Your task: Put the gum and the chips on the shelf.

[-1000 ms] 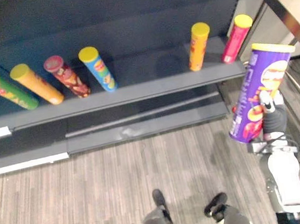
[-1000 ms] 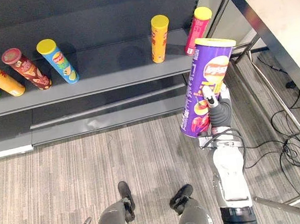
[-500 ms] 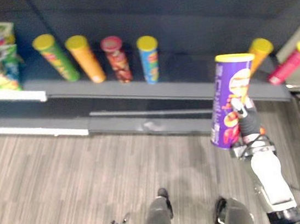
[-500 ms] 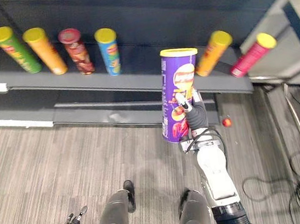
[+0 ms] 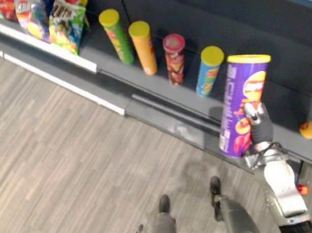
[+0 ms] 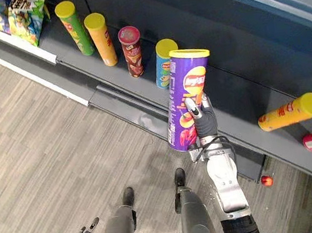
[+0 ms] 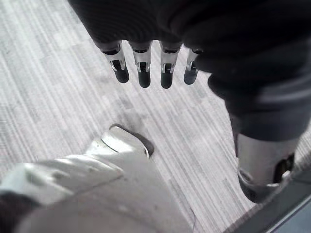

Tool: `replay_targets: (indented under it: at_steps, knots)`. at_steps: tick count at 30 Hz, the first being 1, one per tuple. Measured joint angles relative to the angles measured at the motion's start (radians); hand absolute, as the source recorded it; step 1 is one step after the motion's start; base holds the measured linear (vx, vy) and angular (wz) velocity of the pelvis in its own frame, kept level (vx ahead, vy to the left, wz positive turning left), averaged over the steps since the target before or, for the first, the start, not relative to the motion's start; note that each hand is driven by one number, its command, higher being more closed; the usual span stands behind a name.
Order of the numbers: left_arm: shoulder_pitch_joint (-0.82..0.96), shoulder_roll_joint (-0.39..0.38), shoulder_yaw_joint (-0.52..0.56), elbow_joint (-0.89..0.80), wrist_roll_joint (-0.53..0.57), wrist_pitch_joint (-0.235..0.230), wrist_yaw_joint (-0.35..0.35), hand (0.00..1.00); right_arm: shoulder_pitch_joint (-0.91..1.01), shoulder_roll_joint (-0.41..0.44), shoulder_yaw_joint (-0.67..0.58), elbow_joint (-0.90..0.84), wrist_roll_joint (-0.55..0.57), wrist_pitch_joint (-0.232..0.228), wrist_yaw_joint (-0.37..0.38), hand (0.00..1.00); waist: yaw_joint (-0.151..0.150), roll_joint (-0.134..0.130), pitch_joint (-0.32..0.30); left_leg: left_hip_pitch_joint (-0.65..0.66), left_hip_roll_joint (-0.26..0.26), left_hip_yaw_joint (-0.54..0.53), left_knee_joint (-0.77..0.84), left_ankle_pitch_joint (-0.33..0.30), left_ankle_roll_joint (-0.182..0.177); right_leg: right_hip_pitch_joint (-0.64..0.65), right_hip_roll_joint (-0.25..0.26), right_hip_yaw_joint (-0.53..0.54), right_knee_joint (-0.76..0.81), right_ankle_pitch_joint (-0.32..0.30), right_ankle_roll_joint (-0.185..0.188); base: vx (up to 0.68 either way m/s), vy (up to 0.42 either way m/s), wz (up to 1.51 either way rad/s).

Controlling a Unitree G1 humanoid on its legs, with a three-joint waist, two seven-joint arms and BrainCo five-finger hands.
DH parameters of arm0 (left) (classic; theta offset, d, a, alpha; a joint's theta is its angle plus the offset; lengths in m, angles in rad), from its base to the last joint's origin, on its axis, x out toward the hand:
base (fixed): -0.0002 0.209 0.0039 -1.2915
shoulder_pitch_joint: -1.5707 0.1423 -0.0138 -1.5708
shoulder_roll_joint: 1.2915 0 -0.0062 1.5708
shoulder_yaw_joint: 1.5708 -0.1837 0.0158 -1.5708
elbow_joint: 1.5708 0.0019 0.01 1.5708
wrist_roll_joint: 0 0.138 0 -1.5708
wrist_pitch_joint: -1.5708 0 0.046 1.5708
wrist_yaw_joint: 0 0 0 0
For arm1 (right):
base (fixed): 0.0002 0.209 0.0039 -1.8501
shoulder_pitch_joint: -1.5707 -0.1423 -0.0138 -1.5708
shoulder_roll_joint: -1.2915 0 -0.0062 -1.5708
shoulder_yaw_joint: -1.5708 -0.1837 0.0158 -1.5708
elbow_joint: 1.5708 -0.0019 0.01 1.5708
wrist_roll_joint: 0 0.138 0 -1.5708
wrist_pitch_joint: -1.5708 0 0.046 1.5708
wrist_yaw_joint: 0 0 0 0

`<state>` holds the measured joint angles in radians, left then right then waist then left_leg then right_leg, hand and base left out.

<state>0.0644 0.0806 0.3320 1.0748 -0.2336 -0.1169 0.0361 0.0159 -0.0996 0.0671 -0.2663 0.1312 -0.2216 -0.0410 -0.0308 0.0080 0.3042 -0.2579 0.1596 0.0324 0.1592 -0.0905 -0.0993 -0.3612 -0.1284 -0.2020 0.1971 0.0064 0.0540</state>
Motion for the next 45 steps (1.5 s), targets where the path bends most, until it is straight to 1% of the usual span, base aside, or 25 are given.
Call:
replay_targets:
  at_steps: [1,2,4,6,8,9,11,12,14,17,20,22,24,26,27,28,29,30,32,34,37,40,41,42,45]
  knots:
    - [-0.015,0.0,-0.001,-0.001,0.003,-0.001,0.001,0.0,0.009,0.0,-0.003,0.0,0.004,-0.001,-0.004,1.0,0.0,0.001,-0.001,0.013,0.007,0.111,-0.044,0.037,-0.003,0.002,-0.011,-0.015,-0.011,0.001,0.001,0.02,-0.004,0.42]
    - [-0.026,-0.002,-0.001,0.0,0.011,0.0,0.003,0.0,0.015,0.001,0.0,0.0,0.003,-0.001,-0.006,1.0,0.005,0.0,-0.001,0.023,0.005,0.142,-0.073,0.054,-0.003,0.002,-0.014,-0.015,-0.025,0.008,0.004,0.01,0.024,0.22]
    - [-0.027,-0.002,-0.002,0.0,0.022,-0.001,0.012,0.0,0.023,0.006,0.022,-0.001,-0.008,-0.001,-0.02,1.0,0.006,-0.001,-0.002,0.032,-0.004,0.151,-0.098,0.064,-0.002,0.025,-0.012,-0.009,-0.086,0.042,0.011,0.01,0.056,-0.09]
    - [-0.027,-0.001,-0.001,0.001,0.044,-0.001,0.039,0.0,0.03,0.041,0.039,-0.001,-0.05,-0.001,-0.041,1.0,0.008,-0.005,-0.013,0.038,-0.014,0.179,-0.112,0.064,-0.002,0.05,-0.007,0.021,-0.175,0.094,0.018,0.0,0.075,-0.27]
    - [-0.029,-0.002,-0.001,0.001,0.058,-0.001,0.048,0.0,0.023,0.046,0.05,-0.001,-0.098,-0.001,-0.074,1.0,0.006,-0.01,-0.017,0.037,-0.025,0.207,-0.124,0.065,-0.001,0.047,-0.009,0.049,-0.221,0.128,0.024,-0.02,0.059,-0.37]
    - [-0.031,-0.003,-0.002,0.002,0.059,-0.001,0.05,0.0,0.022,0.046,0.051,0.0,-0.116,-0.001,-0.089,1.0,0.005,-0.01,-0.017,0.036,-0.028,0.211,-0.125,0.065,-0.001,0.046,-0.01,0.055,-0.233,0.135,0.026,-0.01,0.037,-0.36]
    - [-0.034,-0.003,-0.011,0.0,0.062,-0.003,0.069,0.0,0.02,0.047,0.046,0.011,-0.174,0.001,-0.144,1.0,0.004,-0.008,-0.02,0.036,-0.033,0.234,-0.135,0.065,0.0,0.033,-0.01,0.08,-0.246,0.148,0.029,0.0,0.026,-0.29]
    - [-0.036,-0.004,-0.013,0.001,0.064,-0.003,0.071,0.0,0.015,0.048,0.042,0.015,-0.182,0.001,-0.155,1.0,0.003,-0.008,-0.02,0.036,-0.034,0.238,-0.138,0.066,0.001,0.029,-0.01,0.084,-0.25,0.152,0.03,0.01,0.014,-0.27]
    - [-0.044,-0.009,-0.018,-0.001,0.09,-0.005,0.078,0.0,-0.053,0.058,-0.009,0.082,-0.204,0.002,-0.201,1.0,0.005,-0.006,-0.021,0.034,-0.038,0.258,-0.142,0.066,0.001,0.013,-0.009,0.104,-0.251,0.159,0.03,0.0,0.007,-0.23]
    - [-0.049,-0.017,-0.027,-0.001,0.09,-0.005,0.084,0.0,-0.141,0.069,-0.087,0.148,-0.209,0.008,-0.263,1.0,0.007,0.002,-0.024,0.028,-0.047,0.264,-0.153,0.073,0.005,-0.004,-0.013,0.117,-0.252,0.166,0.035,0.0,0.002,-0.08]
    - [-0.064,-0.036,-0.037,-0.006,0.087,-0.006,0.097,0.0,-0.253,0.076,-0.189,0.195,-0.226,0.018,-0.379,1.0,0.015,0.015,-0.024,0.007,-0.062,0.262,-0.156,0.081,0.011,-0.022,-0.026,0.121,-0.26,0.18,0.04,-0.01,0.008,0.03]
    - [-0.071,-0.047,-0.055,-0.014,0.08,-0.006,0.1,0.0,-0.319,0.076,-0.231,0.213,-0.267,0.036,-0.448,1.0,0.017,0.029,-0.02,-0.003,-0.072,0.262,-0.156,0.085,0.017,-0.028,-0.036,0.122,-0.266,0.187,0.046,-0.02,0.023,0.04]
    - [-0.083,-0.067,-0.08,-0.023,0.078,-0.007,0.108,0.0,-0.416,0.071,-0.28,0.257,-0.329,0.056,-0.539,1.0,0.035,0.049,-0.009,-0.004,-0.081,0.266,-0.156,0.087,0.02,-0.033,-0.045,0.132,-0.266,0.196,0.049,-0.03,0.033,-0.02]
    - [-0.091,-0.08,-0.113,-0.045,0.078,-0.011,0.112,0.0,-0.518,0.065,-0.32,0.298,-0.381,0.085,-0.601,1.0,0.045,0.074,0.005,-0.018,-0.089,0.262,-0.156,0.093,0.028,-0.045,-0.052,0.132,-0.265,0.202,0.051,-0.05,0.02,0.06]
    - [-0.098,-0.085,-0.136,-0.059,0.075,-0.014,0.112,0.0,-0.571,0.061,-0.34,0.317,-0.414,0.097,-0.637,1.0,0.057,0.086,0.011,-0.033,-0.093,0.262,-0.156,0.098,0.031,-0.061,-0.055,0.134,-0.266,0.208,0.051,-0.05,0.009,0.07]
    - [-0.104,-0.09,-0.146,-0.062,0.069,-0.016,0.112,0.0,-0.595,0.057,-0.351,0.321,-0.422,0.108,-0.654,1.0,0.063,0.093,0.015,-0.04,-0.095,0.26,-0.157,0.102,0.033,-0.068,-0.057,0.133,-0.265,0.21,0.051,-0.04,0.003,0.11]
    - [-0.111,-0.1,-0.16,-0.082,0.044,-0.018,0.112,0.0,-0.642,0.05,-0.371,0.327,-0.437,0.125,-0.676,1.0,0.065,0.109,0.028,-0.052,-0.098,0.255,-0.157,0.109,0.036,-0.076,-0.06,0.129,-0.265,0.214,0.051,-0.04,0.004,0.15]
    - [-0.111,-0.11,-0.171,-0.097,0.039,-0.028,0.112,0.0,-0.676,0.04,-0.381,0.329,-0.439,0.132,-0.696,1.0,0.072,0.121,0.045,-0.057,-0.099,0.254,-0.159,0.114,0.036,-0.081,-0.063,0.127,-0.264,0.215,0.051,-0.04,0.004,0.11]
    - [-0.111,-0.114,-0.183,-0.12,0.034,-0.037,0.111,0.0,-0.718,0.03,-0.386,0.33,-0.45,0.149,-0.724,1.0,0.082,0.127,0.053,-0.077,-0.1,0.253,-0.159,0.121,0.035,-0.105,-0.063,0.128,-0.255,0.217,0.049,-0.02,-0.001,0.03]
    - [-0.112,-0.117,-0.197,-0.136,-0.002,-0.04,0.109,0.0,-0.755,0.028,-0.408,0.329,-0.474,0.163,-0.752,1.0,0.09,0.131,0.06,-0.098,-0.099,0.248,-0.161,0.129,0.036,-0.129,-0.064,0.125,-0.246,0.217,0.048,-0.02,-0.013,0.09]
    - [-0.121,-0.12,-0.233,-0.168,-0.037,-0.048,0.103,0.0,-0.814,0.009,-0.428,0.327,-0.498,0.177,-0.798,1.0,0.094,0.142,0.082,-0.128,-0.1,0.235,-0.157,0.137,0.036,-0.165,-0.069,0.117,-0.21,0.21,0.043,-0.02,-0.005,0.13]
    - [-0.146,-0.126,-0.264,-0.195,-0.047,-0.05,0.093,0.0,-0.867,-0.024,-0.444,0.314,-0.542,0.21,-0.832,1.0,0.108,0.153,0.096,-0.167,-0.105,0.231,-0.156,0.151,0.037,-0.237,-0.082,0.116,-0.13,0.178,0.041,-0.04,-0.002,0.14]
    - [-0.149,-0.131,-0.27,-0.209,-0.073,-0.054,0.09,0.0,-0.884,-0.026,-0.455,0.31,-0.564,0.229,-0.849,1.0,0.116,0.154,0.097,-0.183,-0.108,0.231,-0.157,0.156,0.038,-0.27,-0.087,0.118,-0.094,0.163,0.039,-0.04,-0.007,0.12]
    - [-0.15,-0.134,-0.271,-0.216,-0.078,-0.058,0.089,0.0,-0.89,-0.029,-0.456,0.309,-0.567,0.238,-0.857,1.0,0.119,0.154,0.097,-0.191,-0.109,0.231,-0.157,0.158,0.038,-0.284,-0.09,0.12,-0.078,0.156,0.039,-0.04,-0.011,0.13]
    - [-0.15,-0.134,-0.284,-0.251,-0.08,-0.074,0.074,0.0,-0.914,-0.058,-0.454,0.29,-0.611,0.28,-0.877,1.0,0.122,0.158,0.111,-0.22,-0.116,0.23,-0.156,0.161,0.034,-0.346,-0.105,0.121,0.0,0.123,0.034,-0.03,-0.018,0.16]
